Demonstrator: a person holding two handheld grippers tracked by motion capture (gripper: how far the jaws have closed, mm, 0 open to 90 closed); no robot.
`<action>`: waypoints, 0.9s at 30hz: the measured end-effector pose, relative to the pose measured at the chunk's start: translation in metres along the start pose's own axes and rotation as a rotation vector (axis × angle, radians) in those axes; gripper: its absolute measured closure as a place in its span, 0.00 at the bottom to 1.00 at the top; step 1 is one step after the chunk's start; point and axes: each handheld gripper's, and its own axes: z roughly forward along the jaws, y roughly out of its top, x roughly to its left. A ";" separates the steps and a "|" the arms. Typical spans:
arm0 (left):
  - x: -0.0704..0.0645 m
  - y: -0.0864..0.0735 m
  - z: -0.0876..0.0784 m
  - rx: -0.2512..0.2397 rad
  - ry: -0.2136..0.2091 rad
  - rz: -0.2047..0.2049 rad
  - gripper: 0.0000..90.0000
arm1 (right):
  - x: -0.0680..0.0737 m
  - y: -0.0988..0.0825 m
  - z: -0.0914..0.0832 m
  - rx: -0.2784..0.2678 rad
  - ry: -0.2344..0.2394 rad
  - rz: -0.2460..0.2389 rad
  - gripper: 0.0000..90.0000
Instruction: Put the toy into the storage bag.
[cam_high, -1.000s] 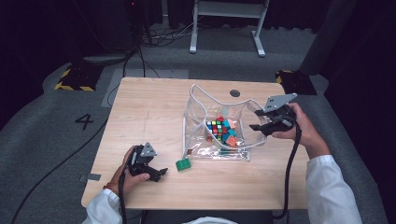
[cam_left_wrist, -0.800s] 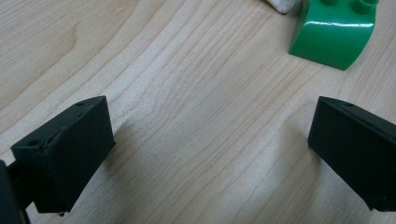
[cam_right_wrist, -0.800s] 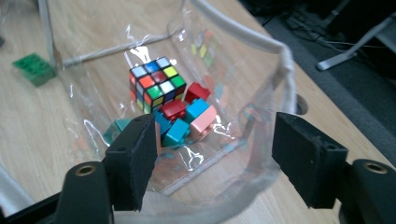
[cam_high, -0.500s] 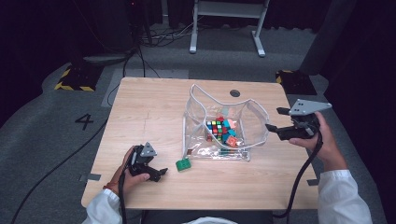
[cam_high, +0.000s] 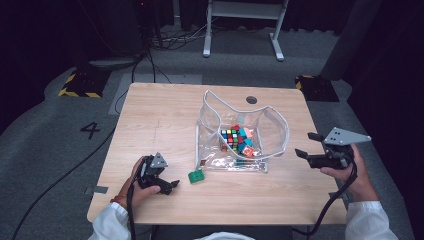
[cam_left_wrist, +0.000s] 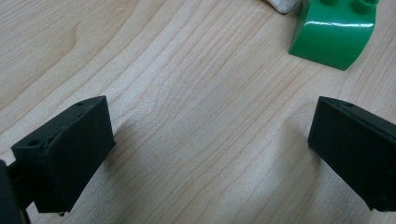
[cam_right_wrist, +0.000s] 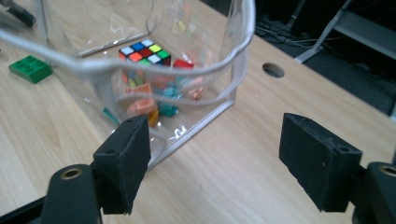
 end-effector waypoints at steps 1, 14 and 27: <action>0.000 0.000 0.000 -0.001 -0.001 0.001 0.00 | 0.002 -0.005 0.002 0.003 0.009 0.012 0.28; 0.000 0.000 0.000 -0.001 -0.001 0.000 0.00 | 0.047 -0.057 0.028 0.036 0.122 -0.004 0.31; 0.000 0.000 0.000 -0.001 -0.001 0.001 0.00 | 0.085 -0.078 0.063 0.070 0.280 -0.012 0.32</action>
